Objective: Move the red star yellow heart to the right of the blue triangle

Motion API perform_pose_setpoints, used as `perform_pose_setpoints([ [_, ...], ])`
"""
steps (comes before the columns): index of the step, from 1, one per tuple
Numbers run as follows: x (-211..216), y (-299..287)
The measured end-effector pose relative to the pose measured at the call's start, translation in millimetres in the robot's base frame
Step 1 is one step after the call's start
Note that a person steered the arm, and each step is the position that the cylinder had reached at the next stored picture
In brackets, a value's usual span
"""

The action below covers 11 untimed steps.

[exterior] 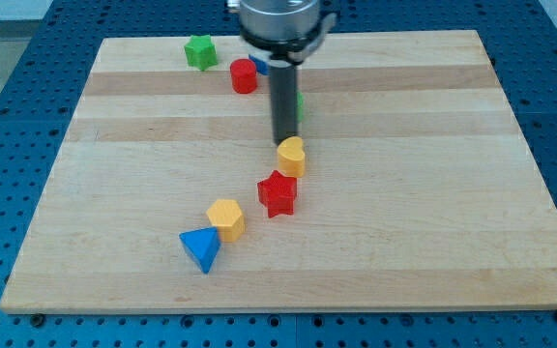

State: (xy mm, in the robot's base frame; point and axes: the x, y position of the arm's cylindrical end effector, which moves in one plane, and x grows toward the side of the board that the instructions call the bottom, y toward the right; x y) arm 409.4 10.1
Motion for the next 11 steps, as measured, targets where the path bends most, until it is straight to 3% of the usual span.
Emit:
perform_pose_setpoints([
  [5, 122.3, -22.0],
  [7, 97.6, 19.8],
  [9, 109.5, 75.7],
  [11, 128.7, 43.0],
])
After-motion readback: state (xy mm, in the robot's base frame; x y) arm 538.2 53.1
